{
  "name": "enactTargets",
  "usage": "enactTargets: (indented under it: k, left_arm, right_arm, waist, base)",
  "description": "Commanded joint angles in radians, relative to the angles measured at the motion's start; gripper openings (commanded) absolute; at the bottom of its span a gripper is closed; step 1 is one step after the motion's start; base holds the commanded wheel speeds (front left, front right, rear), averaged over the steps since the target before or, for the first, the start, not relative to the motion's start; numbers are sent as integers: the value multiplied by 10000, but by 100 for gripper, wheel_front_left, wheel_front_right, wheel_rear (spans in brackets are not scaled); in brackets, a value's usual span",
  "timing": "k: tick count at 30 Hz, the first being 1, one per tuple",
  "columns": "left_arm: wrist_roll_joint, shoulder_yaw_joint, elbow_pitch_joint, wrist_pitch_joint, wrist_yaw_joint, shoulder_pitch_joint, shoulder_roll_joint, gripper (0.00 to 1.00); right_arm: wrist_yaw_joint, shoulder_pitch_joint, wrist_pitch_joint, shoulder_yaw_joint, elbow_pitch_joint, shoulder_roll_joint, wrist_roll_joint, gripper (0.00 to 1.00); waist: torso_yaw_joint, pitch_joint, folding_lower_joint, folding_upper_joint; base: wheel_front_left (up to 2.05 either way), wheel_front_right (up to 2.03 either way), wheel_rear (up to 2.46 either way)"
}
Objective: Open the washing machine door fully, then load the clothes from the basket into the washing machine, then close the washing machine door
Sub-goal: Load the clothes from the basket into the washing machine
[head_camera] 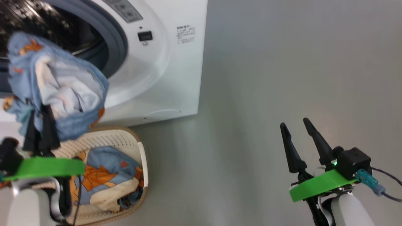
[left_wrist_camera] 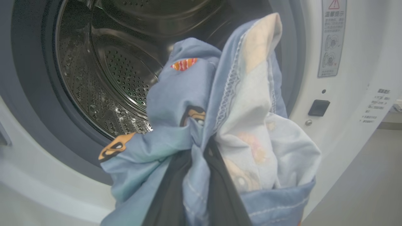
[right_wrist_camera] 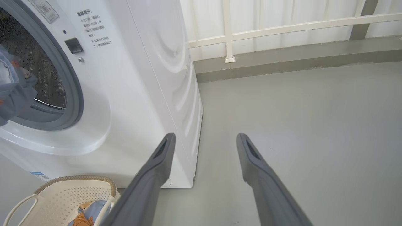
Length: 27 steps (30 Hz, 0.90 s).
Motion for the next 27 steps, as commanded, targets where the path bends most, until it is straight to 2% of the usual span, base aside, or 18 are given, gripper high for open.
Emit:
enactTargets:
  k: [1,8,16,27]
  left_arm:
    - [76,391,-127,-63,-19,-514,370,0]
    - [-22,375,567,-63,-24,-2224,1119,0]
    - [-223,201,1878,-63,-25,-4301,2119,0]
    - [-843,-849,4198,-36,-26,-6889,3569,0]
  right_arm:
    - [16,-247,-48,282,-264,17,-89,100]
    - [16,-659,-48,351,-402,17,-48,100]
    - [16,-1055,-48,549,-451,17,97,100]
    - [16,-1213,-48,750,-329,17,427,100]
  waist:
    - [-138,979,-2,-1]
    - [-237,2090,-2,-1]
    - [-414,2800,-2,-1]
    - [-679,3207,-2,-1]
  base:
    - [0,0,0]
    - [0,0,0]
    - [0,0,0]
    - [0,0,0]
